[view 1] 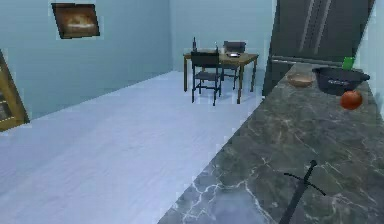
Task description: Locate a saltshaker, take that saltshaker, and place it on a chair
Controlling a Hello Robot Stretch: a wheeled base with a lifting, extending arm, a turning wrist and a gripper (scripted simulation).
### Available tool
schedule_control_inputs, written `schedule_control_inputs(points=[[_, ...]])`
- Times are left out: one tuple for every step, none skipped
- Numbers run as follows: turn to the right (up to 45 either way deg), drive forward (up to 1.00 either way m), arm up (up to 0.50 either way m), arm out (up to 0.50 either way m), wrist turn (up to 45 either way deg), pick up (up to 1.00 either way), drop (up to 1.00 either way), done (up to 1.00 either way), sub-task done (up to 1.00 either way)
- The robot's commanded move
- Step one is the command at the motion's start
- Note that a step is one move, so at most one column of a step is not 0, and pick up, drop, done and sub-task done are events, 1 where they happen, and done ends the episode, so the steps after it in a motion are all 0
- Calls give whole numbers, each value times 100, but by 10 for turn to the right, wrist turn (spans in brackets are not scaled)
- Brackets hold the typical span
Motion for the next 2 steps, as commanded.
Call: schedule_control_inputs(points=[[450, 0, 0, 0, 0, 0, 0, 0, 0], [-450, 0, 0, 0, 0, 0, 0, 0, 0]])
